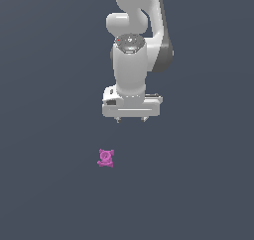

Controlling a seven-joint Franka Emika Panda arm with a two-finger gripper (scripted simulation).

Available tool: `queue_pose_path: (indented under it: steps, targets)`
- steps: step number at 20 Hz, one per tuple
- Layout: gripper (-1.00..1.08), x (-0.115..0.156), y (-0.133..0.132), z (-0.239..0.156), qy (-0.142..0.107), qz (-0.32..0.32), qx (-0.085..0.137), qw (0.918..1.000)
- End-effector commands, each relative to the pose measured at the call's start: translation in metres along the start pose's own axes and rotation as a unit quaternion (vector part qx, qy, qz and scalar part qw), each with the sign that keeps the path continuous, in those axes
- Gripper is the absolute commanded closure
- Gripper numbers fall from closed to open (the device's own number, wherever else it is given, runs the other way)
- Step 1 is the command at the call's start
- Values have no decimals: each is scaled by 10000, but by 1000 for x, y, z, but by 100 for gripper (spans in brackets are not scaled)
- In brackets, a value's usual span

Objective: Pick up the object and move it to a goal position.

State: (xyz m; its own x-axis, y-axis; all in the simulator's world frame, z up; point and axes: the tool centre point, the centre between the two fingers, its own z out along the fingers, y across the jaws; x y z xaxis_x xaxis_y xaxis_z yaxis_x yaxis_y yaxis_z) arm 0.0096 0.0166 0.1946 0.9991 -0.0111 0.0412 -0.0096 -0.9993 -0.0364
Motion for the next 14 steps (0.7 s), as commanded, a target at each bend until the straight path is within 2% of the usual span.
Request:
queue_pose_path:
  steps: [1, 7, 14]
  targets:
    - [-92, 1, 2, 1, -5, 7, -2, 10000]
    - [-92, 12, 10, 8, -20, 15, -13, 10000]
    - [-92, 36, 32, 28, -60, 39, -45, 10000]
